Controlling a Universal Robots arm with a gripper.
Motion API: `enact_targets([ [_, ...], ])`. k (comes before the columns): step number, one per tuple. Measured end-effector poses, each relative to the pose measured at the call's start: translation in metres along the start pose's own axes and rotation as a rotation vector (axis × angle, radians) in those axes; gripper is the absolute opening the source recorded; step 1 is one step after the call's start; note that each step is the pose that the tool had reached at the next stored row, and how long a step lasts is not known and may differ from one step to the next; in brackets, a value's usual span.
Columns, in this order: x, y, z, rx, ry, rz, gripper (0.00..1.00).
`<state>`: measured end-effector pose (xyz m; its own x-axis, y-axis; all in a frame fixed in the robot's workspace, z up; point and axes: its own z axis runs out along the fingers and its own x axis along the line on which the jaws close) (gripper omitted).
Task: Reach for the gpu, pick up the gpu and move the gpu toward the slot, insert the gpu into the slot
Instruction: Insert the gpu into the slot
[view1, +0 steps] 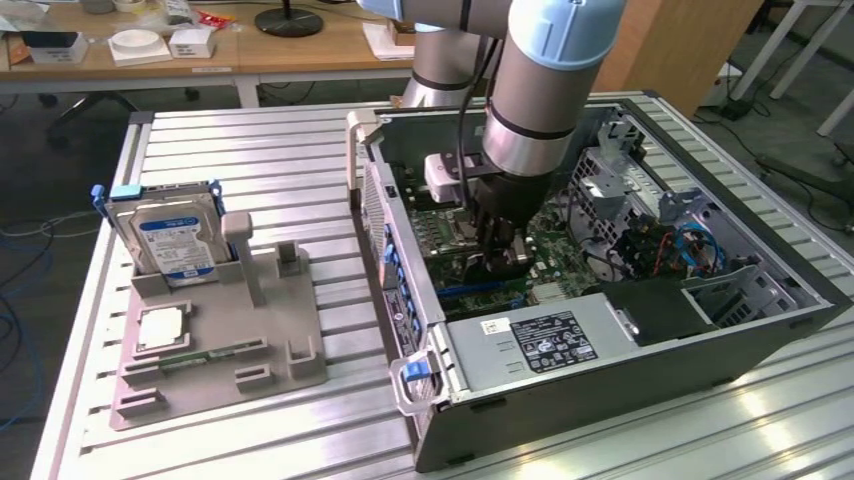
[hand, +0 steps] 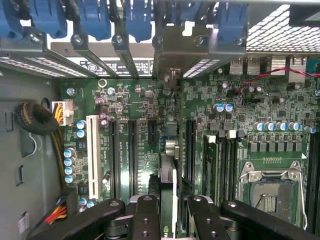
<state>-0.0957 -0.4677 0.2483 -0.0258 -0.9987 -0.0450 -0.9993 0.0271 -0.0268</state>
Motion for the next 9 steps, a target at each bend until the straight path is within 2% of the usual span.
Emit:
enact_targets([
  [9,0.0002,0.0000,0.0025,0.0000,-0.0003,0.000,0.26],
])
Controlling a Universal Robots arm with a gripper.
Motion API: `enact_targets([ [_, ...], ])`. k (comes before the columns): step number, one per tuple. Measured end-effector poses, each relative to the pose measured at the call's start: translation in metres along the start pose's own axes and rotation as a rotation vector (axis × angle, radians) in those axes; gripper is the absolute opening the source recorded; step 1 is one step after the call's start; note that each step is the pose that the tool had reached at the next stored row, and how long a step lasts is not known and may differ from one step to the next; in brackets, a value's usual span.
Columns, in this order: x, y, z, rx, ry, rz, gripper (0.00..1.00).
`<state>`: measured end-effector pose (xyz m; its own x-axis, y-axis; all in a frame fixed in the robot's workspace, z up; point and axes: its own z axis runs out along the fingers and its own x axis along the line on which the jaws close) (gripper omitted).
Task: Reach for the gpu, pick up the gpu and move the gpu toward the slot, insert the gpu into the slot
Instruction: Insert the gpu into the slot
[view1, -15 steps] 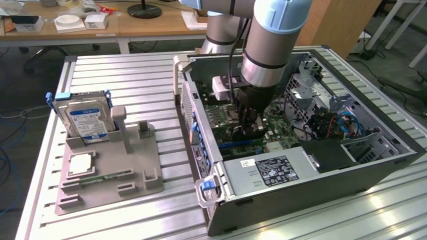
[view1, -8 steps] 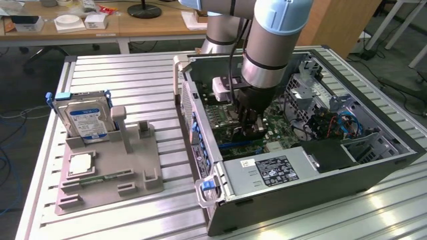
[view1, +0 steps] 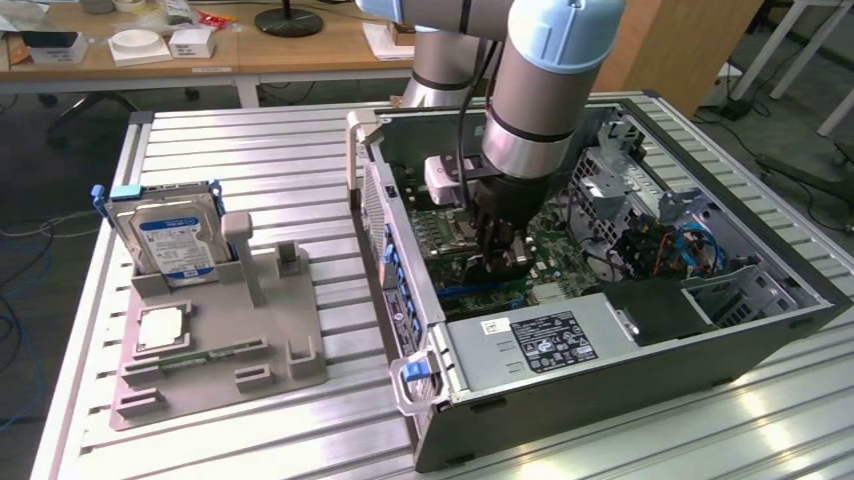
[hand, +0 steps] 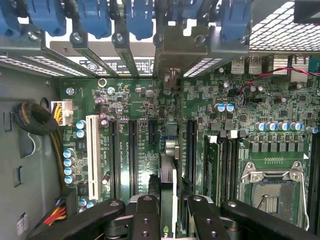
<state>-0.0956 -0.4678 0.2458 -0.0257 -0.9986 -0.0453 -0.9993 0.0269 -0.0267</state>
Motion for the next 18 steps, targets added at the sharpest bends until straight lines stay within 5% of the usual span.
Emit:
enact_targets([
  [18,0.0002,0.0025,0.0014,-0.0001,-0.0005,0.000,0.26],
])
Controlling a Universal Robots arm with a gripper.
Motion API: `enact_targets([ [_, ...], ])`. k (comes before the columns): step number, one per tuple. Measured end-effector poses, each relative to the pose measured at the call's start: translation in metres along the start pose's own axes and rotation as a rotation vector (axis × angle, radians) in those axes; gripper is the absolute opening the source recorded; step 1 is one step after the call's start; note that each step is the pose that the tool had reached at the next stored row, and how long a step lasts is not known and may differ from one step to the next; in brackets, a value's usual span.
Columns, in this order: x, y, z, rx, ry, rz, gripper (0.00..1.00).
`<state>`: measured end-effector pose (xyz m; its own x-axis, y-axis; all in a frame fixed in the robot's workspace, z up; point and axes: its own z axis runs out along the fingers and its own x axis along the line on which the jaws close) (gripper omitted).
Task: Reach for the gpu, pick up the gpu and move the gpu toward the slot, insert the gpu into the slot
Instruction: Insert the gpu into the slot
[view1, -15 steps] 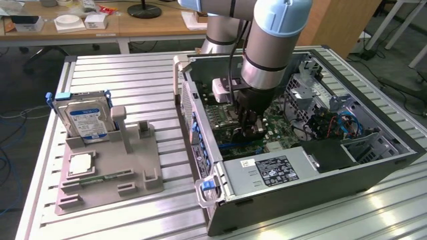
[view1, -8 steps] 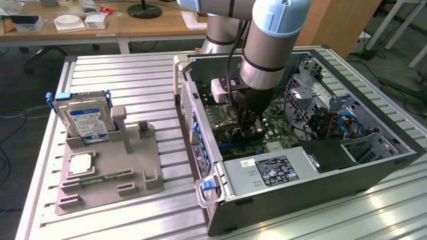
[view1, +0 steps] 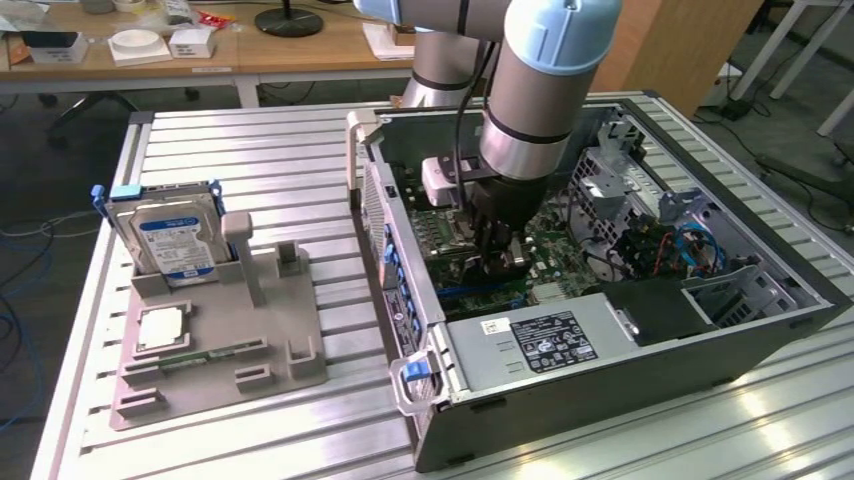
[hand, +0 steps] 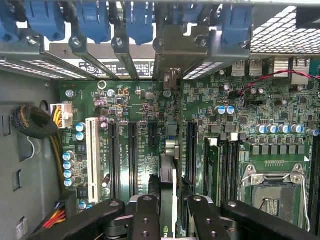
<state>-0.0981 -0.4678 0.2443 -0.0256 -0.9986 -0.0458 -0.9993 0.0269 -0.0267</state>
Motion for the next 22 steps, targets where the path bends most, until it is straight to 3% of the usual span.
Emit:
enact_targets([
  [20,0.0001,0.0001,0.0040,0.0000,-0.0017,0.000,0.26],
  [22,-0.0002,0.0000,0.0024,0.0011,-0.0040,0.000,0.26],
])
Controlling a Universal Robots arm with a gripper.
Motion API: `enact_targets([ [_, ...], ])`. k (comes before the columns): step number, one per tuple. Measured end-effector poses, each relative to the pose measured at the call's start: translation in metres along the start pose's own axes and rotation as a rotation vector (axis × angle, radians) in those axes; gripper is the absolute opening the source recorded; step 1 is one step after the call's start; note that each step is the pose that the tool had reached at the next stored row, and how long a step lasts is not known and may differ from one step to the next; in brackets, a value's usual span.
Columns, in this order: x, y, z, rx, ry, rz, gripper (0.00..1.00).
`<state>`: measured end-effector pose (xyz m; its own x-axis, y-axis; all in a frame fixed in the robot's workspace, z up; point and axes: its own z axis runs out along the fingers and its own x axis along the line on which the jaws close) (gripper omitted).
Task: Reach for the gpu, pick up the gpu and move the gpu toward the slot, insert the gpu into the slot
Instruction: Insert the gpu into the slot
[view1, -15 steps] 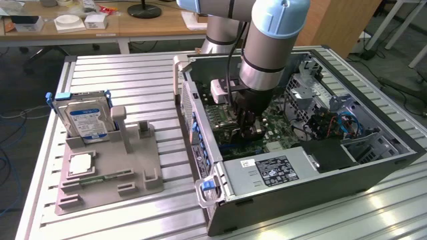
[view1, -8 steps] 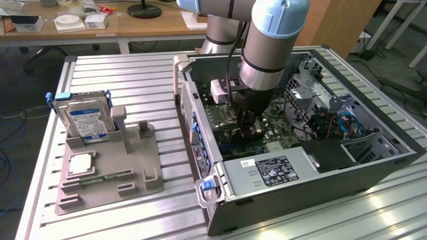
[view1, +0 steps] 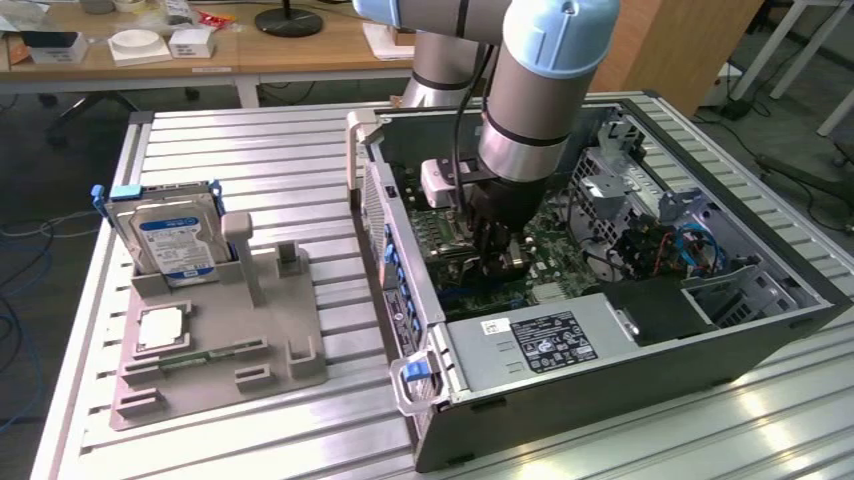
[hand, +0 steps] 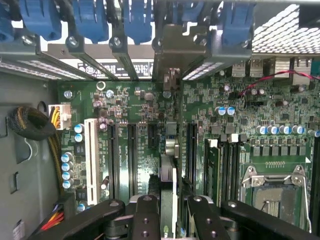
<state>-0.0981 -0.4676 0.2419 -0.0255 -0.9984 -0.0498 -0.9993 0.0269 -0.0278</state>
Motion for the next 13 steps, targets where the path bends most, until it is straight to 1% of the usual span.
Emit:
enact_targets([
  [1,-0.0002,-0.0002,-0.0004,0.0014,-0.0015,0.000,0.26],
  [2,-0.0001,-0.0002,-0.0024,-0.0001,0.0011,0.000,0.26],
  [3,0.0001,0.0000,-0.0030,-0.0009,0.0021,0.000,0.26],
  [13,0.0001,0.0001,-0.0031,-0.0010,0.0022,0.000,0.26],
])
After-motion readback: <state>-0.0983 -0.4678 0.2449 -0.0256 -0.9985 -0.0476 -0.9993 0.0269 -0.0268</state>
